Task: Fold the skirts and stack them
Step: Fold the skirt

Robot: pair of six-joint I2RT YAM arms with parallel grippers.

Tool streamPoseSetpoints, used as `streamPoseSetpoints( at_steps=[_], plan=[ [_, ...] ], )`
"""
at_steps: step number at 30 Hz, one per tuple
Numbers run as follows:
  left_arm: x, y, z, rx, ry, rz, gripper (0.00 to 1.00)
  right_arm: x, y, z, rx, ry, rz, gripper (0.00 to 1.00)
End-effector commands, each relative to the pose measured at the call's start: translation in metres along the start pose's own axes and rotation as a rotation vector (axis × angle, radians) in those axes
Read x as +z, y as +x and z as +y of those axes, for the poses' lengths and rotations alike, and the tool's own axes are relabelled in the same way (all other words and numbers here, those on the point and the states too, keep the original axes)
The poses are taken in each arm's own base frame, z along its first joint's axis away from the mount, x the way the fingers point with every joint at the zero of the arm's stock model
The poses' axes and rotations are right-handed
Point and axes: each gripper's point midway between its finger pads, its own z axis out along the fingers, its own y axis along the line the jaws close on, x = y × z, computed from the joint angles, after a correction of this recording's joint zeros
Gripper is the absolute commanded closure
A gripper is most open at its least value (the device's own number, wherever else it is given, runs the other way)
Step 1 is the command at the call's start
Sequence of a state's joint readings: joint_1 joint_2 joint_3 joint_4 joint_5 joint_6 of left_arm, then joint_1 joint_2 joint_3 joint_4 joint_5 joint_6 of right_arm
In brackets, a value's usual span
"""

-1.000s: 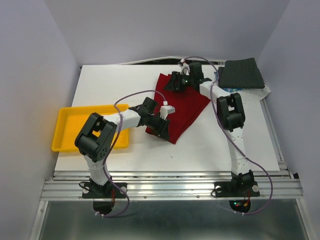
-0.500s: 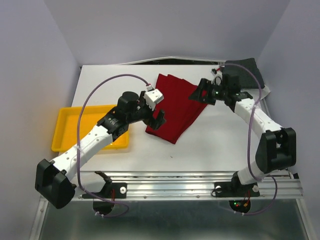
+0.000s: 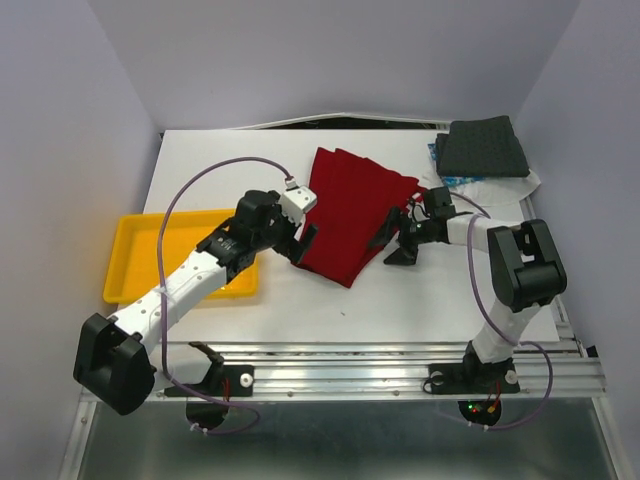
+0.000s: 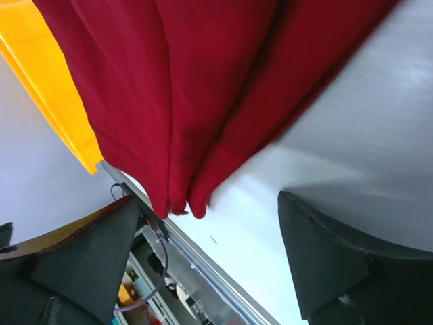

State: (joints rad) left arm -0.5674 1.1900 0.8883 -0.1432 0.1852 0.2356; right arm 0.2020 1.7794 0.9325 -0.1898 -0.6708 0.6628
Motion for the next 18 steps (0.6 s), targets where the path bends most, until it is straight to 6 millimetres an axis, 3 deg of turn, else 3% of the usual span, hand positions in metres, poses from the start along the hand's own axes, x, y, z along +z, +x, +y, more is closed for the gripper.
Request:
streamPoseSetpoints(
  at_steps=[1, 2, 4, 5, 6, 7, 8, 11, 13, 15, 18],
  plan=[
    [-0.007, -0.005, 0.001, -0.033, 0.001, -0.04, 0.03, 0.033, -0.019, -0.03, -0.087, 0.125, -0.013, 0.18],
    [-0.007, -0.003, 0.001, -0.033, 0.001, -0.037, 0.03, 0.039, -0.024, -0.031, -0.111, 0.147, -0.003, 0.27],
    [-0.007, -0.002, 0.002, -0.033, -0.004, -0.037, 0.03, 0.045, -0.029, -0.039, -0.156, 0.191, 0.051, 0.35],
    [-0.007, -0.002, 0.004, -0.036, -0.006, -0.037, 0.03, 0.053, -0.05, -0.038, -0.192, 0.217, 0.03, 0.38],
    [-0.007, -0.002, 0.004, -0.037, -0.004, -0.036, 0.03, 0.053, -0.055, -0.038, -0.228, 0.227, 0.036, 0.43],
    [-0.007, -0.001, 0.005, -0.037, -0.006, -0.034, 0.03, 0.052, -0.079, -0.031, -0.325, 0.244, -0.005, 0.45],
    [-0.007, 0.0, 0.006, -0.037, -0.007, -0.032, 0.03, 0.054, -0.076, -0.042, -0.353, 0.271, 0.016, 0.48],
    [-0.005, 0.002, 0.006, -0.042, 0.0, -0.024, 0.04, 0.06, -0.105, -0.043, -0.546, 0.326, 0.032, 0.6],
    [-0.003, 0.002, 0.006, -0.04, 0.006, -0.022, 0.05, 0.064, -0.121, -0.04, -0.691, 0.346, 0.038, 0.73],
    [-0.002, 0.002, 0.007, -0.04, 0.011, -0.019, 0.06, 0.061, -0.128, -0.037, -0.751, 0.352, 0.035, 0.74],
    [-0.001, 0.005, 0.003, -0.015, 0.041, -0.011, 0.07, 0.045, -0.127, -0.026, -0.793, 0.357, 0.017, 0.58]
  ],
)
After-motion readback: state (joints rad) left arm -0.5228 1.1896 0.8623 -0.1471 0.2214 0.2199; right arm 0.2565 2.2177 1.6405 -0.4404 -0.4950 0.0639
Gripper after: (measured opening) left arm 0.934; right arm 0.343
